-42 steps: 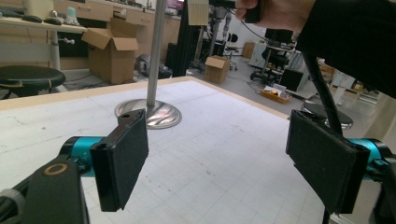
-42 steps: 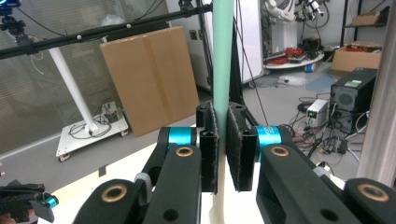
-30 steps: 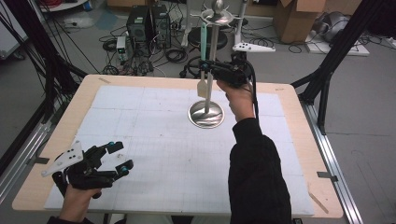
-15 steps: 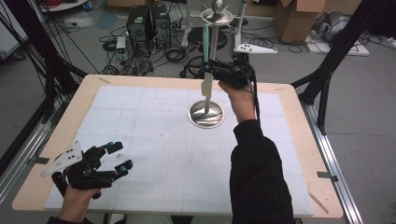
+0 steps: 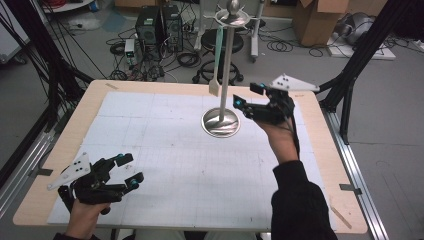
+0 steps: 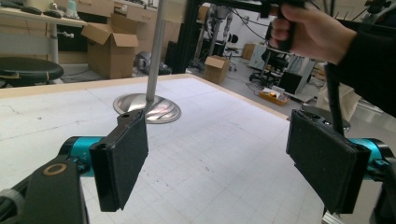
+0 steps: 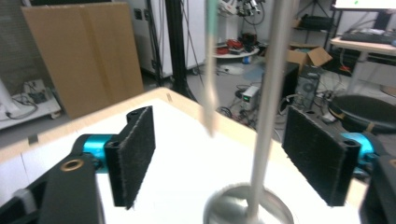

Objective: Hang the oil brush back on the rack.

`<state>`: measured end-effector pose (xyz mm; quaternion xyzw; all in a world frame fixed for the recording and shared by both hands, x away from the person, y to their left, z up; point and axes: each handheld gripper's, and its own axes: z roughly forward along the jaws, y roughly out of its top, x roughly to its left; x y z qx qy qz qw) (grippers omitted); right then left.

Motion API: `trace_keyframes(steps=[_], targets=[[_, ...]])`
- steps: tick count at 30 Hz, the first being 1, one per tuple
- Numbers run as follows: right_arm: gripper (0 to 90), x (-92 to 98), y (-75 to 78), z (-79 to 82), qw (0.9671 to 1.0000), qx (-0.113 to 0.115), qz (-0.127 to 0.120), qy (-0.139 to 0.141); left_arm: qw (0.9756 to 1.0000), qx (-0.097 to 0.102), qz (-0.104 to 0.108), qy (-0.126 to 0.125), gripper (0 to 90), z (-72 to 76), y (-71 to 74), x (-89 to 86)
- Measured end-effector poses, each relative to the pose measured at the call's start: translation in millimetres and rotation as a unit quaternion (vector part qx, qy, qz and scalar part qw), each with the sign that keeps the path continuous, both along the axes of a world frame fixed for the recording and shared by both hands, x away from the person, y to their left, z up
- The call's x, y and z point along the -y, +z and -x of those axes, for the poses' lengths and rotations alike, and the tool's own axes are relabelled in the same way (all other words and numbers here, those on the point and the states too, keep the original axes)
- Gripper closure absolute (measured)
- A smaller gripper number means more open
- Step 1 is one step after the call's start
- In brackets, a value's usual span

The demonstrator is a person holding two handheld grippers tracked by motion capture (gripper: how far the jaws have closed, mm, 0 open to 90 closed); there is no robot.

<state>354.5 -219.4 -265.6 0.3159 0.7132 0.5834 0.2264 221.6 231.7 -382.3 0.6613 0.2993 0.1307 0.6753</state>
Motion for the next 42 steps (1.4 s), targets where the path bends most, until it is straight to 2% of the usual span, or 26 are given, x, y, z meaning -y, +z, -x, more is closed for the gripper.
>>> trace_keyframes(steps=[4,9,12,13,17,21,24,29,42], targets=[[19.0,22.1,-26.2,27.1,0.9998,-0.004,0.019,-0.009,1.0000,0.001,-0.004,0.001,21.0,-0.3,-0.6,3.4],[17.5,46.2,-63.4,70.0,0.9990,-0.003,0.040,-0.018,1.0000,0.003,-0.008,0.006,21.1,-0.5,-3.8,6.5],[17.2,55.8,-81.5,90.7,0.9982,-0.007,0.054,-0.025,0.9999,0.006,-0.008,0.007,21.1,-0.2,-4.1,7.7],[17.1,60.0,-89.8,99.5,0.9981,-0.007,0.054,-0.027,0.9999,0.007,-0.008,0.008,21.0,0.1,-4.1,8.0],[17.1,71.2,-110.3,118.3,0.9978,-0.018,0.054,-0.035,0.9998,0.009,-0.012,0.011,21.1,2.2,-4.5,8.6],[16.9,81.3,-121.8,135.9,0.9980,-0.018,0.038,-0.048,0.9998,0.012,-0.013,0.013,21.1,4.1,-4.6,9.3],[16.9,86.7,-126.4,144.0,0.9983,-0.016,0.026,-0.050,0.9997,0.012,-0.014,0.013,21.1,5.3,-4.5,10.2],[16.9,88.3,-123.9,149.0,0.9985,-0.008,0.013,-0.052,0.9997,0.015,-0.016,0.015,21.2,8.7,-3.6,10.0],[16.9,85.9,-126.6,145.9,0.9984,-0.015,0.023,-0.050,0.9996,0.013,-0.025,0.007,21.1,8.1,-6.9,18.2]])
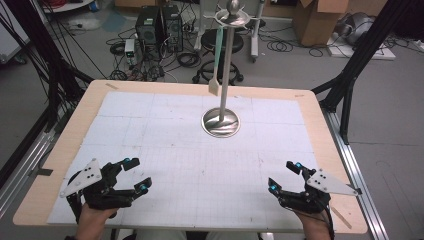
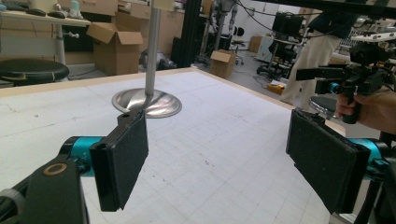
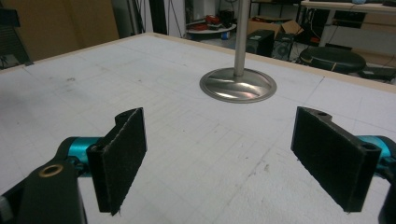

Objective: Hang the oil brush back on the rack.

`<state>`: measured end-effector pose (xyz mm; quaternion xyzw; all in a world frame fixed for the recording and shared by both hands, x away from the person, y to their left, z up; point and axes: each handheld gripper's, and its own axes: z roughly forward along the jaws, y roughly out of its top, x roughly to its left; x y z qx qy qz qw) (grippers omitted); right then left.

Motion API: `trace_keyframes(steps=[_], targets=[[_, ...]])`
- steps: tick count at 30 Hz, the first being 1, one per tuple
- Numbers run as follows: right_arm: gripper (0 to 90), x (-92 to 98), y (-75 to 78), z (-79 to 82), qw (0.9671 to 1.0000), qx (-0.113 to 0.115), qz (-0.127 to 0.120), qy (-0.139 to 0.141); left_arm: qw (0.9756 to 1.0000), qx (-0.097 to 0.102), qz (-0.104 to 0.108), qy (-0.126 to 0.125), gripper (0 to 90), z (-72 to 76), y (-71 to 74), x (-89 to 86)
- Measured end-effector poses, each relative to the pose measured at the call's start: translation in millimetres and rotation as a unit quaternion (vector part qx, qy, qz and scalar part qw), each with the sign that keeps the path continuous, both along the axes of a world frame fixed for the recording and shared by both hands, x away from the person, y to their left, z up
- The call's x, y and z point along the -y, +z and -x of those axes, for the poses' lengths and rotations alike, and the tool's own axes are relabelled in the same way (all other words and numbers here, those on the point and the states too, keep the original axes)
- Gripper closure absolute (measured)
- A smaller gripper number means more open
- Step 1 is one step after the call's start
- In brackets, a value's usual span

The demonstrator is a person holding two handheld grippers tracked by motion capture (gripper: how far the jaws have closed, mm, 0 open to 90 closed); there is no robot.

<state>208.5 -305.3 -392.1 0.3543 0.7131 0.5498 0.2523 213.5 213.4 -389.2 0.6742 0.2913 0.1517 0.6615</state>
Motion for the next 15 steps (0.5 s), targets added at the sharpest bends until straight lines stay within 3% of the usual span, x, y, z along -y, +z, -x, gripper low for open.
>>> trace_keyframes(steps=[15], targets=[[16.9,0.6,-1.6,-0.5,1.0000,-0.004,-0.001,-0.003,1.0000,0.004,0.006,0.003,21.2,0.1,0.1,-1.4]])
